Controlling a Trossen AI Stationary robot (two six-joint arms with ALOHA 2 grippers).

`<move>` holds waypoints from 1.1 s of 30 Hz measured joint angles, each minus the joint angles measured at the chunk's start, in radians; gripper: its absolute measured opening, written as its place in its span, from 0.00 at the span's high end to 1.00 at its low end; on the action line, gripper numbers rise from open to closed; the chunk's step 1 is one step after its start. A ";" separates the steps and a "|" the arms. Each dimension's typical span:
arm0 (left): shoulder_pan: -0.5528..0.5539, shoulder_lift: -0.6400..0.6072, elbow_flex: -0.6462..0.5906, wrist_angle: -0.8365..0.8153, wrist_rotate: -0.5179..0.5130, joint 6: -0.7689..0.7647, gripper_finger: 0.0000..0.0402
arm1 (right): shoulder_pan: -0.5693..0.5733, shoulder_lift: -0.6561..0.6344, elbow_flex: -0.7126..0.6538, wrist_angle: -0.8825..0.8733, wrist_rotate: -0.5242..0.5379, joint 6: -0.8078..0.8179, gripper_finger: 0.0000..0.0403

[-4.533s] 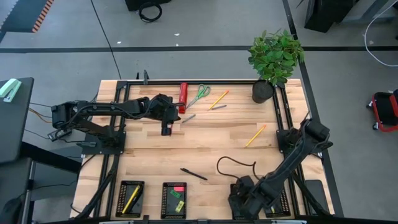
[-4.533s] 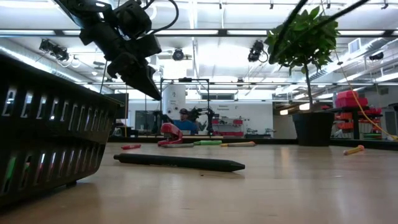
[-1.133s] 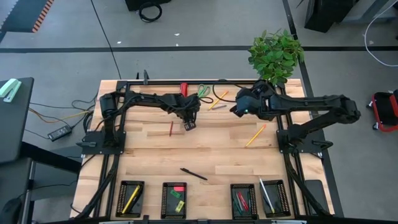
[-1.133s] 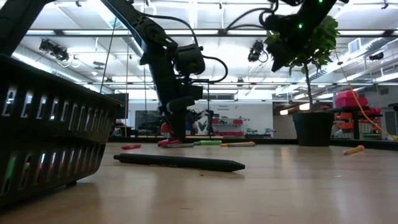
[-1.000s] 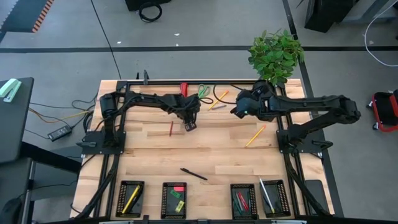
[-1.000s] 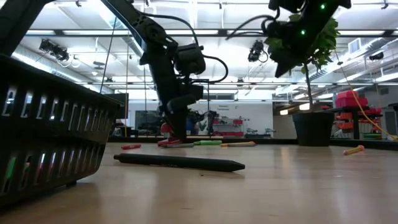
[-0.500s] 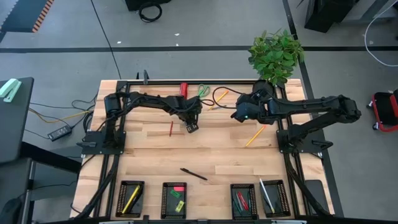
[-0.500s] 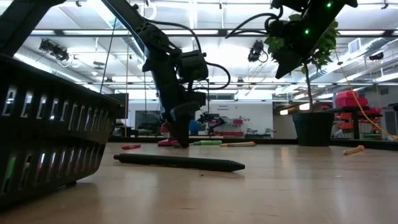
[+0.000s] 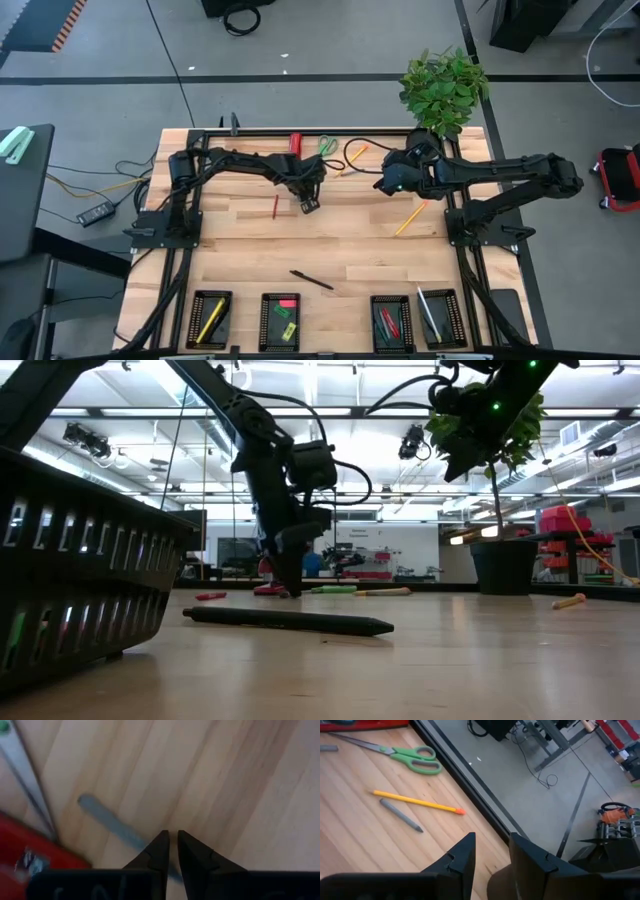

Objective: Sort crayons/erasers/pens/pencils in bins
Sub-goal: Put the left gray crayon into the middle right black bin

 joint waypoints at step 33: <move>0.012 0.005 -0.006 -0.014 -0.083 -0.235 0.70 | 0.001 0.000 0.000 -0.005 -0.012 0.015 0.69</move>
